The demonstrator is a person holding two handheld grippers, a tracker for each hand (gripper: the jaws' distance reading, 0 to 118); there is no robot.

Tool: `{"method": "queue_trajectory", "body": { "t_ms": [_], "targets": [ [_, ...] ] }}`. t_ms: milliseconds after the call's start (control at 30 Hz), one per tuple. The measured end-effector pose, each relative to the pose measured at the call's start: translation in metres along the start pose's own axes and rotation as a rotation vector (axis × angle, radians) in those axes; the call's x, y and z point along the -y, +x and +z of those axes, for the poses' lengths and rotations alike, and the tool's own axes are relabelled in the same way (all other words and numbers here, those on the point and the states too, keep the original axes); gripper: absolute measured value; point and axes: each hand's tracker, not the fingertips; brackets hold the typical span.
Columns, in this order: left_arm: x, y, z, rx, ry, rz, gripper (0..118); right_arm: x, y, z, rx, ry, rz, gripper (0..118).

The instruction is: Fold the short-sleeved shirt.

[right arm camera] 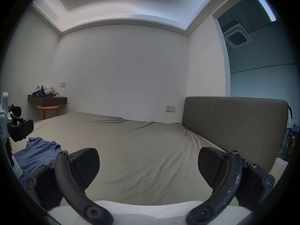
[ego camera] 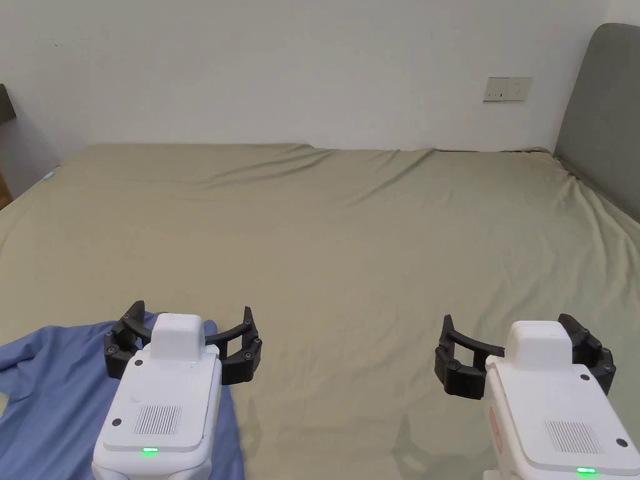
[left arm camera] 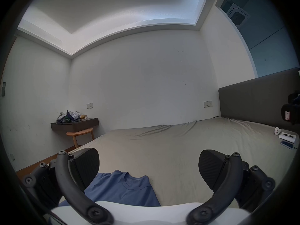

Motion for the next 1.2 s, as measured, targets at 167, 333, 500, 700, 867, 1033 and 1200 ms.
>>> {"method": "queue_trajectory", "body": {
  "t_ms": [167,333,500,700,867,1033,1200],
  "targets": [
    [0.0,0.001,-0.001,0.0,-0.012,-0.005,118,-0.001,0.0,0.0,-0.012,-0.006,-0.01,115],
    [-0.003,-0.001,0.0,0.05,-0.005,0.03,23,-0.004,0.001,0.0,-0.022,-0.015,-0.018,31],
    [-0.008,0.002,-0.004,0.065,-0.008,0.037,0,-0.008,0.002,-0.004,-0.016,-0.027,-0.046,7],
    [-0.008,-0.003,-0.004,0.067,0.004,0.05,0,-0.01,0.001,-0.009,-0.024,-0.026,-0.035,1],
    [-0.004,-0.023,-0.002,0.019,-0.011,0.042,0,-0.016,-0.014,-0.019,-0.069,-0.018,-0.031,1],
    [0.001,-0.068,0.008,-0.08,-0.032,0.032,0,-0.027,-0.059,-0.034,-0.191,0.019,-0.031,1],
    [0.008,-0.12,0.03,-0.211,-0.054,0.013,0,-0.035,-0.118,-0.044,-0.337,0.033,-0.031,1]
  ]
}}
